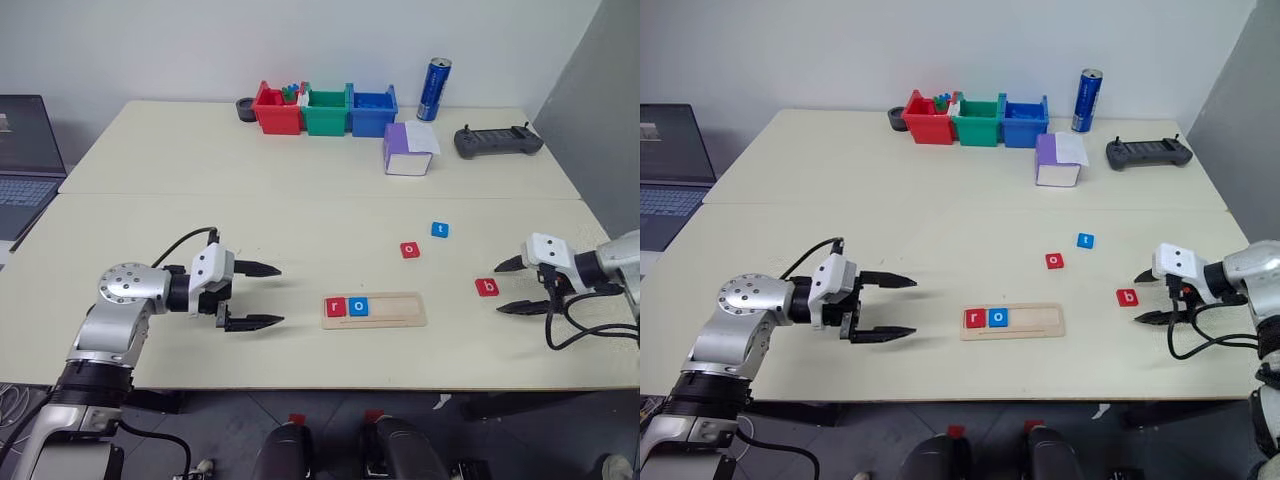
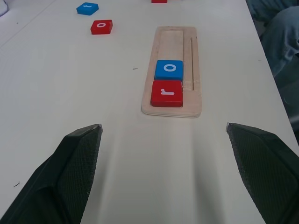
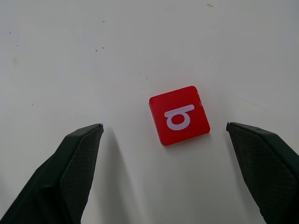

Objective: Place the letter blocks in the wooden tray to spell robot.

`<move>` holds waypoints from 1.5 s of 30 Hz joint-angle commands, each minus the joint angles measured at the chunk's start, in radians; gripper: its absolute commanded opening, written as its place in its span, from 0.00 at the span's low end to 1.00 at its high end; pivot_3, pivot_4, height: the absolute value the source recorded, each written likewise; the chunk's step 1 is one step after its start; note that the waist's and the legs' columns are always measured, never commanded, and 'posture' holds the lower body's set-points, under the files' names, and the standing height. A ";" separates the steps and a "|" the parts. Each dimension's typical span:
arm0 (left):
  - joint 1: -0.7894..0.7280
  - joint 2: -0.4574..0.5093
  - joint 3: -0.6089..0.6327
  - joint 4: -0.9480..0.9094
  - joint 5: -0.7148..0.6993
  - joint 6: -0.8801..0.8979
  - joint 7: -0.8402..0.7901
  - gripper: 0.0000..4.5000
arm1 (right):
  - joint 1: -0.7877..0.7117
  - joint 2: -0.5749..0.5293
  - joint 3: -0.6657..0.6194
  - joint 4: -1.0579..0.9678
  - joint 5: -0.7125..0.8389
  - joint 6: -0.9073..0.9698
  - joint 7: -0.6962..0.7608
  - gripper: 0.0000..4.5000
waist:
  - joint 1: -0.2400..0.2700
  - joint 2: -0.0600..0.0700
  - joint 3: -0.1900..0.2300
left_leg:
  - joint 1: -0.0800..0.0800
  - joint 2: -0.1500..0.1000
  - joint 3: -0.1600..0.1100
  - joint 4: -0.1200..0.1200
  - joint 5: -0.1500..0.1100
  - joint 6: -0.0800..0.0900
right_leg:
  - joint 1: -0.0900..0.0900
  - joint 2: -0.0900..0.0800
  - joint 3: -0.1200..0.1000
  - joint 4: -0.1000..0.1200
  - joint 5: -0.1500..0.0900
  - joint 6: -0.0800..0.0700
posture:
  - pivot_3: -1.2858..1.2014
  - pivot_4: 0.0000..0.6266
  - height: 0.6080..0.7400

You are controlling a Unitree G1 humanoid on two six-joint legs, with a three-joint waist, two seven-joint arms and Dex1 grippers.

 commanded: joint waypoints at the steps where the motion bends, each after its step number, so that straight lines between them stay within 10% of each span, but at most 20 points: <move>1: 0.002 0.012 0.018 -0.019 -0.004 -0.024 0.008 1.00 | -0.039 0.007 0.003 0.040 -0.028 -0.020 -0.002 1.00 | 0.000 0.000 0.000 | 0.000 0.000 0.000 0.000 0.000 0.000 | 0.000 0.000 0.000 0.000 0.000 0.000 | 0.52 0.24 1.00; 8: 0.020 0.019 0.025 0.000 0.002 -0.041 0.009 1.00 | -0.082 0.027 0.027 0.097 -0.068 -0.022 0.025 0.88 | -0.001 0.000 0.000 | 0.001 0.000 0.000 0.000 0.001 -0.001 | 0.000 0.000 0.000 0.001 0.000 0.000 | 0.52 0.24 1.00; 15: 0.044 0.019 0.028 -0.022 0.000 -0.041 0.026 1.00 | -0.105 0.051 0.027 0.127 -0.094 -0.039 -0.003 0.32 | -0.003 0.000 0.000 | 0.005 0.000 0.000 0.000 0.000 -0.001 | 0.005 0.000 0.001 0.001 0.000 -0.001 | 0.52 0.24 1.00; 28: 0.063 0.011 -0.002 0.033 0.029 -0.122 0.000 1.00 | 0.078 0.084 0.055 -0.719 -0.015 0.422 -0.004 0.32 | -0.002 0.002 -0.001 | 0.006 0.002 -0.001 -0.001 0.000 -0.001 | 0.005 0.000 -0.001 0.002 0.000 -0.001 | 0.52 0.24 1.00; 45: 0.084 -0.028 -0.010 0.020 0.026 -0.144 0.024 1.00 | -0.017 0.267 0.303 -0.894 -0.163 0.800 -0.140 0.32 | 0.011 0.001 -0.001 | 0.005 0.000 -0.001 0.000 0.000 -0.001 | 0.005 -0.001 -0.002 0.001 0.000 -0.002 | 0.52 0.24 1.00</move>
